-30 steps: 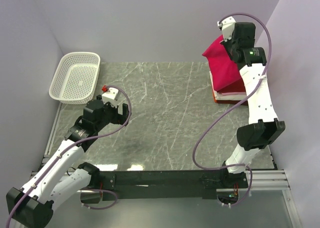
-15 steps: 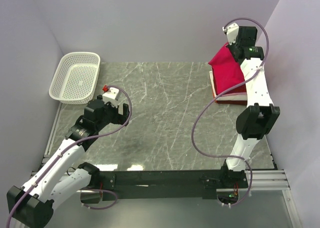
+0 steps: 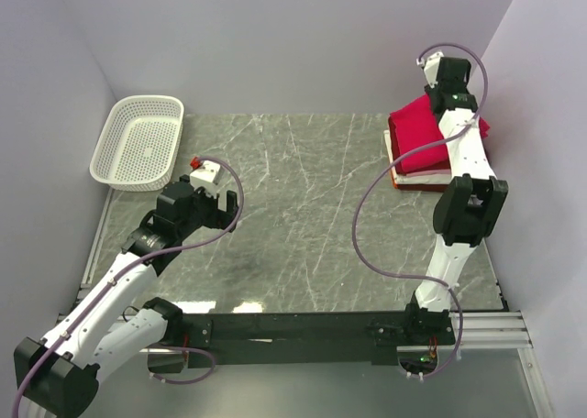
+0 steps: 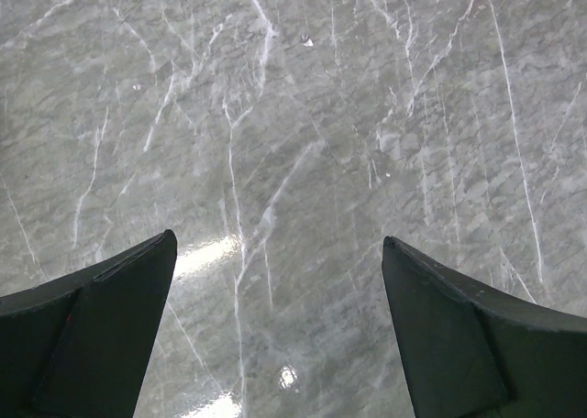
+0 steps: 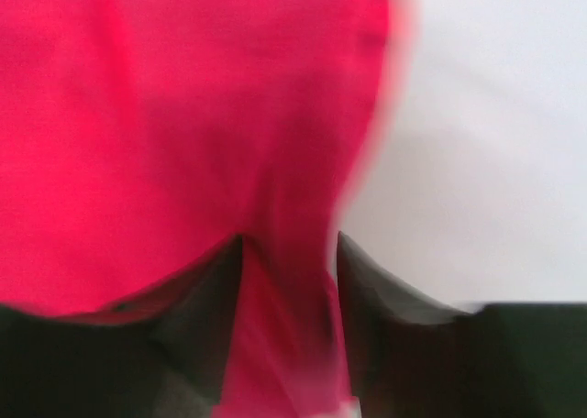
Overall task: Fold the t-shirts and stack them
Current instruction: Neatly place the folded tshirt to the corner
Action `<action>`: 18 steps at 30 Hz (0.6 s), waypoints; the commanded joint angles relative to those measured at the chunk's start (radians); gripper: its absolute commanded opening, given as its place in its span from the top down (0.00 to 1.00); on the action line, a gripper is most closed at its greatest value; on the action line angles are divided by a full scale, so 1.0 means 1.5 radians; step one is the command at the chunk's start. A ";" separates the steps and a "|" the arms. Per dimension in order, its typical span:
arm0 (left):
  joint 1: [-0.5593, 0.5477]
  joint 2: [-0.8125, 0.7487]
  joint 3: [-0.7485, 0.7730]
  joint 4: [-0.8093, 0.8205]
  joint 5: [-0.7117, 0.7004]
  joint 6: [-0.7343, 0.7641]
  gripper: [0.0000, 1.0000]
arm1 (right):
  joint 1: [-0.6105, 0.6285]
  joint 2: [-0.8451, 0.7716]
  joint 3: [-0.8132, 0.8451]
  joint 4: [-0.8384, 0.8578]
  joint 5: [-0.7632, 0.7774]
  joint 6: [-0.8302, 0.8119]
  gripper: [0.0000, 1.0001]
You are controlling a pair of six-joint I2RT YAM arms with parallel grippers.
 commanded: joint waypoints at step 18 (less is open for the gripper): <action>0.041 -0.067 0.009 0.064 -0.073 -0.105 0.01 | 0.021 -0.343 -0.285 -0.003 -0.422 0.201 0.21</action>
